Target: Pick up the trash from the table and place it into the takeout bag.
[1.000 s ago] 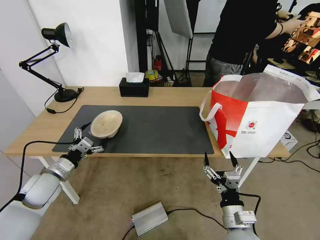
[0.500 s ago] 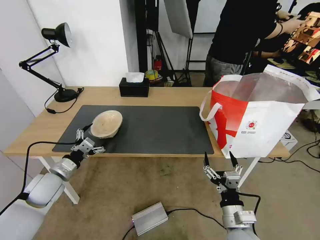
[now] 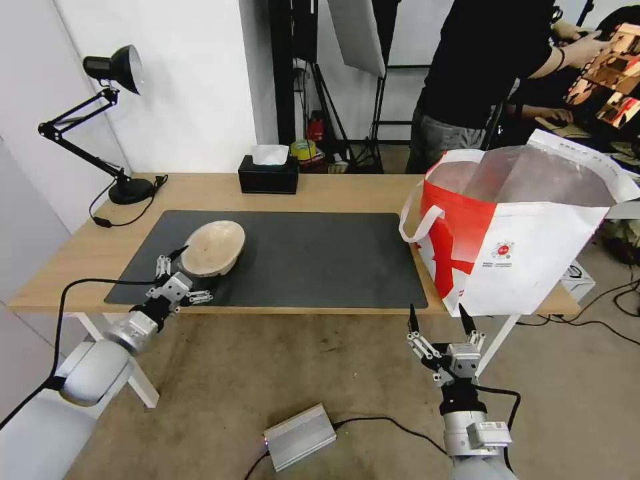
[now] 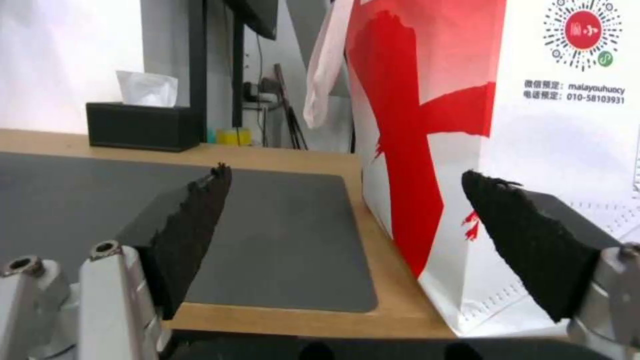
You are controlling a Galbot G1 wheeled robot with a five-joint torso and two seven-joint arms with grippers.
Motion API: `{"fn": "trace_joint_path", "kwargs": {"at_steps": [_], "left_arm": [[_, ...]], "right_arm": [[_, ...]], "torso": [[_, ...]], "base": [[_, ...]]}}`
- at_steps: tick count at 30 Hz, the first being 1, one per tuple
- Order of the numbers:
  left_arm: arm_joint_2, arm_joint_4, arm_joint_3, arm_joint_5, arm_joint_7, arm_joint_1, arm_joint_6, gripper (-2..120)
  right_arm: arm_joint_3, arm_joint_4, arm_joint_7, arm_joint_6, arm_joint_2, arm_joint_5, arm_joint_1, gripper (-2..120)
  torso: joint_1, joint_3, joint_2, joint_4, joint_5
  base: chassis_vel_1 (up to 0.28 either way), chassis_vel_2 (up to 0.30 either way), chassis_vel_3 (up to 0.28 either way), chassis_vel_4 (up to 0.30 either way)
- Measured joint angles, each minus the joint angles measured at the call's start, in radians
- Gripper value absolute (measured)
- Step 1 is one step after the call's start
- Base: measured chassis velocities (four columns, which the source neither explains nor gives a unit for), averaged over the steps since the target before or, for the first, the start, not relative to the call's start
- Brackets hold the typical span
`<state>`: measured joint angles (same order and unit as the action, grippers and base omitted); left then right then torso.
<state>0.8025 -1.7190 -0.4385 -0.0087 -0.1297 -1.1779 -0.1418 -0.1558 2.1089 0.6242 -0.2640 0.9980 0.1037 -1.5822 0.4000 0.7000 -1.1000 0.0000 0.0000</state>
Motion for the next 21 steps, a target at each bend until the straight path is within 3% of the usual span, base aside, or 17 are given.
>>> {"fn": "trace_joint_path", "kwargs": {"at_steps": [21], "left_arm": [[0.006, 0.052, 0.043, 0.002, -0.012, 0.048, -0.004, 100]], "right_arm": [[0.0, -0.021, 0.001, -0.001, 0.012, -0.002, 0.008, 88]], "torso": [[0.0, 0.0, 0.0, 0.0, 0.0]], "base": [[0.0, 0.0, 0.0, 0.0]]}}
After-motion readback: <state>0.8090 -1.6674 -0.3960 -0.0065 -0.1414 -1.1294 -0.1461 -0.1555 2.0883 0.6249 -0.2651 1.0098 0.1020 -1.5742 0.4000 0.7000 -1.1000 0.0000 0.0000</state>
